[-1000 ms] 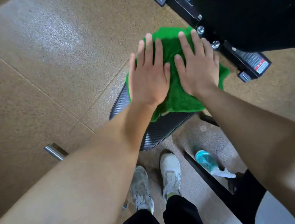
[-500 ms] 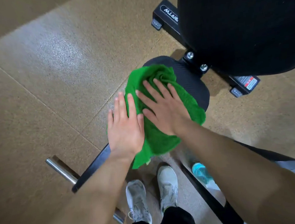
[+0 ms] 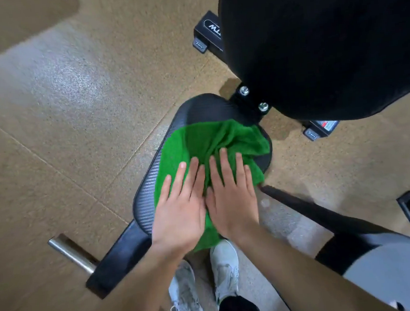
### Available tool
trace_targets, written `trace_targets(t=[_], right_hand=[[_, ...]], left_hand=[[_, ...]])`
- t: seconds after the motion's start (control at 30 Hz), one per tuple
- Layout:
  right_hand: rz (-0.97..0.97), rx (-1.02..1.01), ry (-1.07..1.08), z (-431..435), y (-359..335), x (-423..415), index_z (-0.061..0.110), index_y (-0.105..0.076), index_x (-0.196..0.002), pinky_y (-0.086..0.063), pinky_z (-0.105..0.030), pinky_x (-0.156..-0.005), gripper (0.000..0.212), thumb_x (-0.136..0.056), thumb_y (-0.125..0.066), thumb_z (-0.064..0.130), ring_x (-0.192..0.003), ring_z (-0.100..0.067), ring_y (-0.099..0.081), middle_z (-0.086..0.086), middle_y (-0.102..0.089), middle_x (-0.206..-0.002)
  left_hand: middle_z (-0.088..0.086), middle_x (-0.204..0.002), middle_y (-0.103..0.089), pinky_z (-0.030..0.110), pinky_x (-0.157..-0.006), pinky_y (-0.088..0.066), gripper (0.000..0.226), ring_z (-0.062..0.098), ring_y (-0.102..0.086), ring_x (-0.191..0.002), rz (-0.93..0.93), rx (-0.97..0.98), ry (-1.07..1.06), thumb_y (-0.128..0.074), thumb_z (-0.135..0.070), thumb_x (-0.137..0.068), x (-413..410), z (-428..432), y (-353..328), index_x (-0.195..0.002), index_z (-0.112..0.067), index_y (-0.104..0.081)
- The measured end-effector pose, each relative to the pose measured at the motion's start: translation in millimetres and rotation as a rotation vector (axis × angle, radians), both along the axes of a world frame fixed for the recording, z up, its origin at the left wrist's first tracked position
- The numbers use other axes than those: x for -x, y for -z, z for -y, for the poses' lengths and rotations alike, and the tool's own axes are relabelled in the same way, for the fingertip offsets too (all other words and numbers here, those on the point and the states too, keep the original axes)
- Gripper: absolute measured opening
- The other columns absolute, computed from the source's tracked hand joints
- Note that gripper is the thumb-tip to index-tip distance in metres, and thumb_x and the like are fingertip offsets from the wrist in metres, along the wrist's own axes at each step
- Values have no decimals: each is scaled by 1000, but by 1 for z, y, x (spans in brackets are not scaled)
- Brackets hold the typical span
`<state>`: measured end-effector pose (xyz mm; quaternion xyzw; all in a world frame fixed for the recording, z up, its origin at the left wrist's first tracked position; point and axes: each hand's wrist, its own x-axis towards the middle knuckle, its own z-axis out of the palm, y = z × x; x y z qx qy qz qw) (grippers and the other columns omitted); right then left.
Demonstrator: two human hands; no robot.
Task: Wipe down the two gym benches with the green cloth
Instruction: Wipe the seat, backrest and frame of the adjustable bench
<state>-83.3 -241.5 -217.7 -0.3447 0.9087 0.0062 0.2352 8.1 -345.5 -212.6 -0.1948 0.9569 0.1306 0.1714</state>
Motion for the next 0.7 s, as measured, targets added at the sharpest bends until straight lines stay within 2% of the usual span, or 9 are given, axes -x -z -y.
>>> trace_targets(t=[0.1, 0.17, 0.23, 0.33, 0.4, 0.47, 0.53, 0.6, 0.7], right_hand=[[50, 59, -224, 12, -1, -7, 18, -16, -157, -15, -50, -122, 68, -97, -30, 46, -150, -35, -13, -3, -14, -165], [41, 84, -313, 30, 2, 18, 22, -16, -157, -14, -49, -122, 66, -98, -29, 48, -150, -31, -15, 1, -13, -166], [1, 97, -352, 51, 7, 52, 28, -10, -158, -9, -48, -122, 63, -100, -26, 49, -152, -28, -8, 5, -6, -167], [-68, 88, -262, 80, 13, 99, 31, -5, -158, -9, -46, -123, 59, -102, -15, 45, -153, -26, -3, 6, -2, -167], [-58, 97, -100, 93, 13, 122, 30, -14, -157, -21, -45, -118, 57, -102, -15, 43, -149, -27, -20, 4, -18, -164], [-11, 153, 86, 92, 15, 139, 27, -30, -151, -36, -45, -104, 49, -104, -21, 39, -133, -28, -43, 0, -38, -152], [31, 204, 257, 69, 17, 145, 23, -40, -142, -42, -43, -92, 42, -105, -24, 35, -120, -31, -53, -2, -46, -143], [16, 230, 444, 34, 17, 134, 20, -44, -132, -44, -42, -83, 36, -105, -26, 33, -112, -35, -58, -6, -51, -137], [-4, 322, 628, -5, 15, 102, 8, -47, -127, -44, -44, -87, 34, -105, -30, 26, -113, -38, -55, -13, -54, -129]], left_hand=[[1, -166, -6, 47, -120, -18, 63, 20, -9, -153, 17, -7, -52, -34, -32, -98, -28, 17, -6, -156, -12, -18], [4, -166, -7, 47, -120, -20, 63, 23, -10, -152, 18, 30, -104, -29, -32, -99, -12, 29, -3, -157, -11, -15], [9, -165, -11, 47, -118, -22, 62, 27, -16, -151, 8, 47, -194, -26, -33, -100, 21, 44, 1, -156, -10, -15], [12, -158, -28, 44, -105, -40, 57, 31, -39, -138, -41, -77, -347, -24, -36, -103, 86, 65, 4, -154, -11, -18], [12, -145, -42, 46, -89, -47, 51, 36, -53, -121, -62, -72, -365, -26, -38, -104, 128, 76, 10, -150, -16, -26], [10, -131, -51, 47, -86, -46, 43, 37, -55, -113, -78, 1, -289, -27, -40, -102, 162, 77, 12, -139, -21, -41], [6, -121, -57, 48, -93, -41, 38, 35, -54, -112, -92, 120, -107, -29, -41, -98, 182, 65, 16, -122, -23, -53], [2, -116, -62, 54, -103, -32, 39, 34, -52, -114, -129, 144, 105, -29, -42, -95, 192, 42, 18, -113, -25, -59], [-2, -113, -65, 54, -110, -27, 41, 29, -55, -113, -220, 58, 416, -33, -42, -95, 189, 18, 21, -115, -25, -64]])
